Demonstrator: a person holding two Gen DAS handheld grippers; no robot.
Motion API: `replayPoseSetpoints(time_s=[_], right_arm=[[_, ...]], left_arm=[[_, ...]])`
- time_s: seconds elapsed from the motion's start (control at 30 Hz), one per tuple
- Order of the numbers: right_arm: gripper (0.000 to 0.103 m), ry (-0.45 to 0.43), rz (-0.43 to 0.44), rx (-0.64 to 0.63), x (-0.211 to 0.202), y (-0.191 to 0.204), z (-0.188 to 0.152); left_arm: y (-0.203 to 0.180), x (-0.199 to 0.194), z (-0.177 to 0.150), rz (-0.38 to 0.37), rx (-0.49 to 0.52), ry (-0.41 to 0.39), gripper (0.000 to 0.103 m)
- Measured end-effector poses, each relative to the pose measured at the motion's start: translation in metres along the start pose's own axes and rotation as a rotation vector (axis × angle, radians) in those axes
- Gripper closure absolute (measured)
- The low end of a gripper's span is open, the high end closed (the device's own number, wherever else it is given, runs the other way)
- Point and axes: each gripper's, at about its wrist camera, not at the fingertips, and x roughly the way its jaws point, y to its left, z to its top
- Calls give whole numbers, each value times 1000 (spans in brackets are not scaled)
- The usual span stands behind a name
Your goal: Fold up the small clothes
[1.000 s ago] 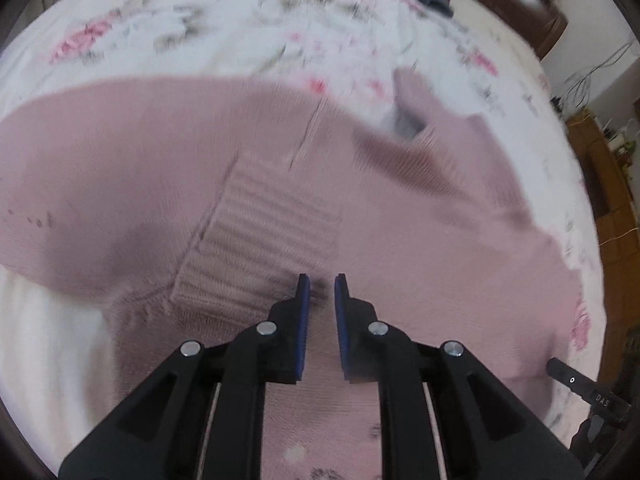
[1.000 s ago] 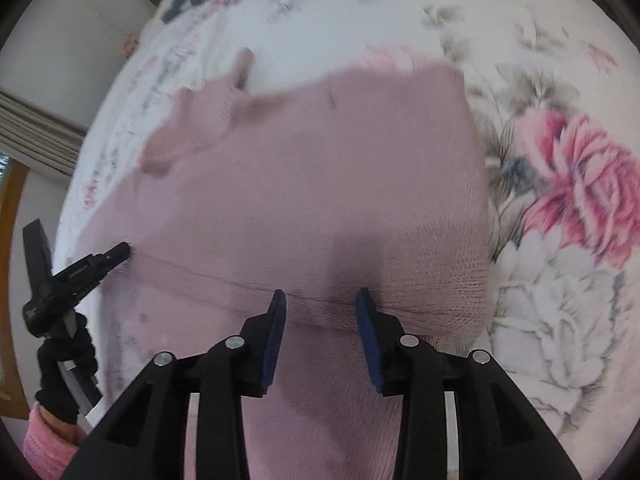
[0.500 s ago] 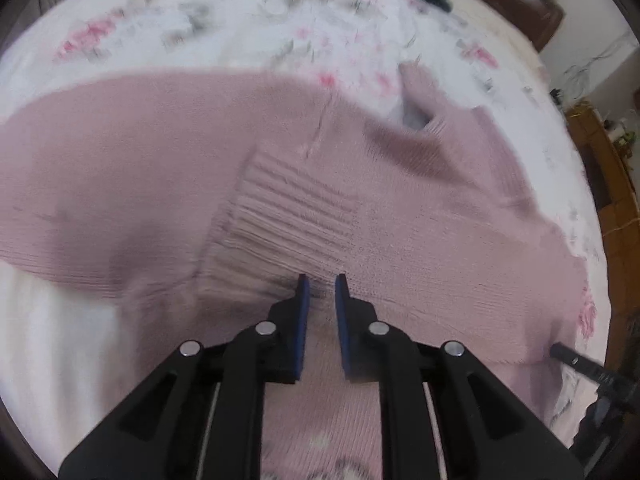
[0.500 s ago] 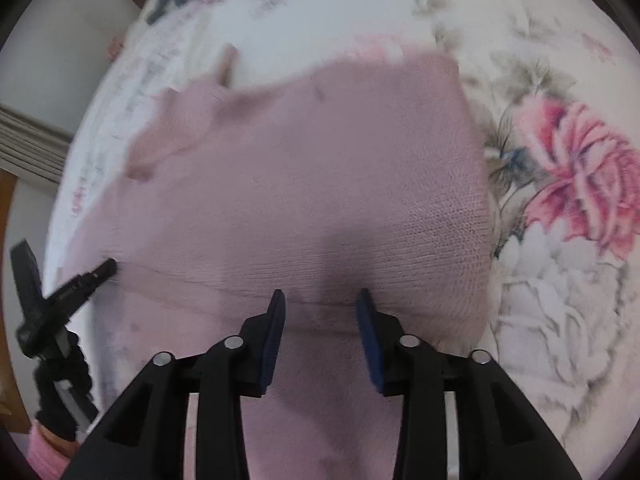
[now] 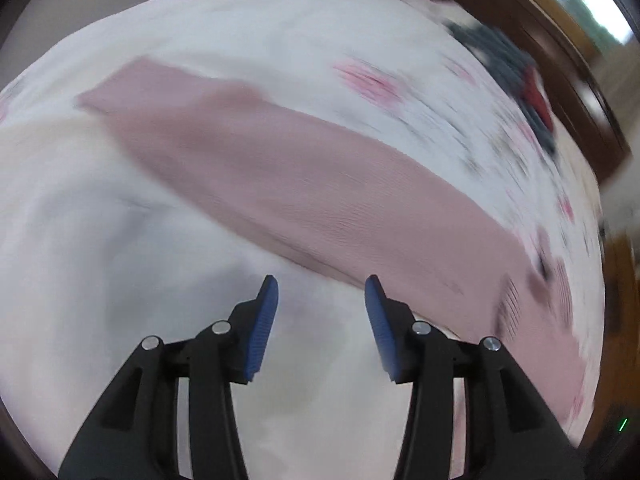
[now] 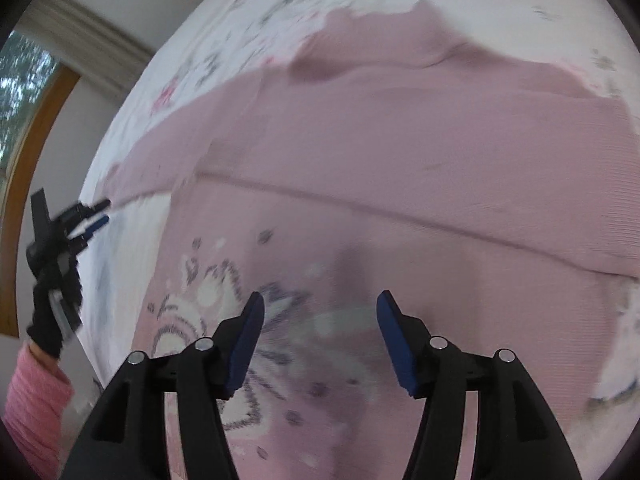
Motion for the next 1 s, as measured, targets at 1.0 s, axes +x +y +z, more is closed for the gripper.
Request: replayPoseSetpoints(time_s=[1.0], right_arm=[[43,34,-28,-30,45,3,-4]], left_arm=[[92,-4,82,-155,-303,-207,95]])
